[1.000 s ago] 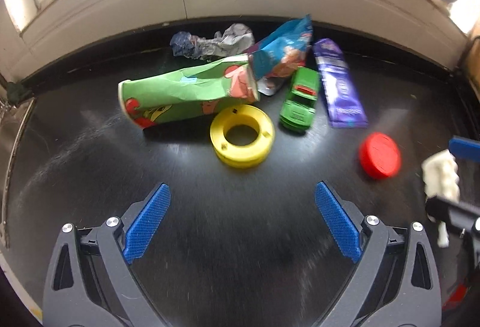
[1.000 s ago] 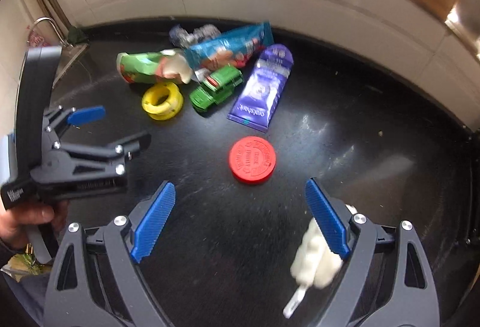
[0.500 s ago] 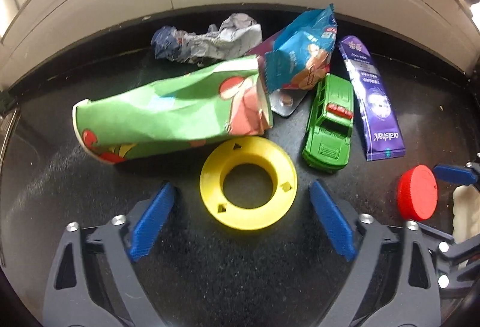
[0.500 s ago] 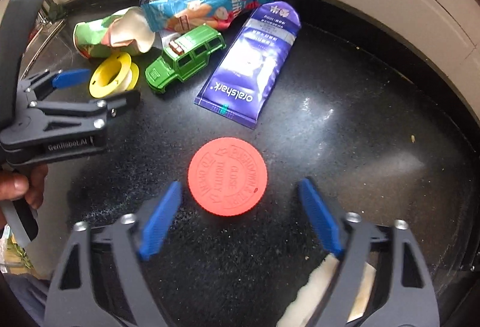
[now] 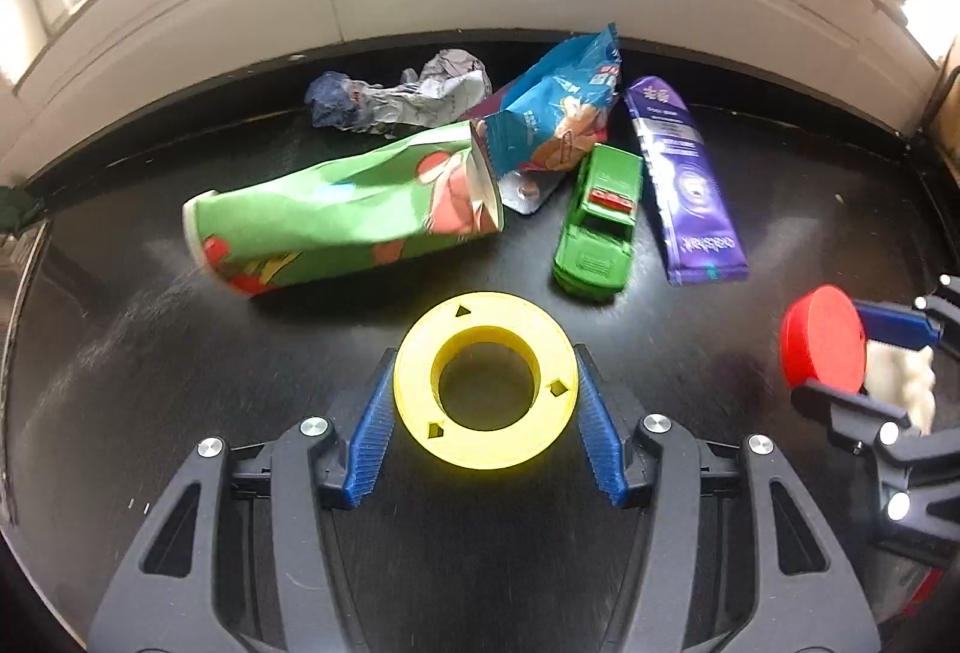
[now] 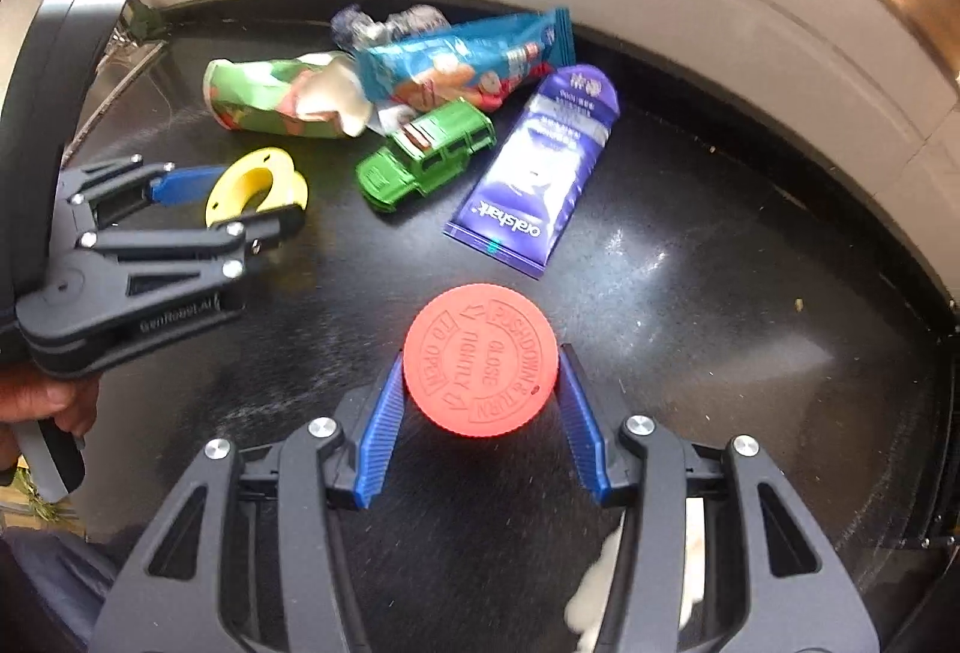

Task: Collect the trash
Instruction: 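Grasp the yellow tape ring with the left tool while the right tool grasps the red cap, then carry the yellow ring and red cap over the bin and release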

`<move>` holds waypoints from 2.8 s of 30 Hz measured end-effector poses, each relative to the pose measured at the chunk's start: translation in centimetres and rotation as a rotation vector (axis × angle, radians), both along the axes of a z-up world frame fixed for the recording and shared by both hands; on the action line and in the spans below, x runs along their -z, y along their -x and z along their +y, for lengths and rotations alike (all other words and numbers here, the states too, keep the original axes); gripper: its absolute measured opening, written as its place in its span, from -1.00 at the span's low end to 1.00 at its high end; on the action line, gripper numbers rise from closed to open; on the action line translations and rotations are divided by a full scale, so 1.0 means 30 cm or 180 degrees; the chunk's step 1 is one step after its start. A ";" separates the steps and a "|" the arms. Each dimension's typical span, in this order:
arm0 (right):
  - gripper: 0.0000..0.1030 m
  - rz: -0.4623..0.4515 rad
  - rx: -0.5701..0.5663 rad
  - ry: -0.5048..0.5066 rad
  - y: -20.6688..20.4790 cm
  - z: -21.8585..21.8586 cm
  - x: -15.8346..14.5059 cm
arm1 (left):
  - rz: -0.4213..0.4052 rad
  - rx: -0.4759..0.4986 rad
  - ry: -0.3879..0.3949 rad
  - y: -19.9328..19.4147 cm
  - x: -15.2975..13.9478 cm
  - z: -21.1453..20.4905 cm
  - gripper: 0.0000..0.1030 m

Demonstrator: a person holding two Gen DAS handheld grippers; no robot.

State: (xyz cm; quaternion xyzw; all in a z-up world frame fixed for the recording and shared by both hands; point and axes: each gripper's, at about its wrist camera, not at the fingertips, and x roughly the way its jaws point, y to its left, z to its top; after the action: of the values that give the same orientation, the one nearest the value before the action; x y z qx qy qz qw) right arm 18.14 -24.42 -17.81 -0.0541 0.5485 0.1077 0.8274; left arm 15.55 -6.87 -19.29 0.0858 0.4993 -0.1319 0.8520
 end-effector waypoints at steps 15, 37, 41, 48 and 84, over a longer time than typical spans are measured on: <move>-0.04 -0.0181 -0.0084 -0.0111 0.364 0.040 -0.148 | 0.0003 -0.0085 -0.0051 0.402 -0.119 0.094 0.06; -0.04 -0.0338 -0.0657 -0.0212 0.427 0.298 -0.251 | -0.0193 -0.0729 -0.0068 0.602 -0.214 0.375 0.06; -0.04 -0.0324 -0.1170 -0.0300 0.408 0.527 -0.273 | -0.0254 -0.1108 -0.0137 0.667 -0.233 0.524 0.06; -0.04 -0.0118 -0.2120 -0.0508 0.462 0.965 -0.274 | -0.0230 -0.1993 -0.0204 0.856 -0.237 0.844 0.06; 0.45 0.1063 -0.3500 -0.0473 0.667 2.130 0.010 | -0.0080 -0.3779 0.0383 1.249 0.097 1.558 0.71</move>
State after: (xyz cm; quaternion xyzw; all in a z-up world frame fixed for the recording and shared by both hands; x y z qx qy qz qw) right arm -1.88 39.47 -18.11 -0.2552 0.5539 0.5670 0.5537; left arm -21.92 39.86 -22.19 -0.2548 0.4435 0.3400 0.7892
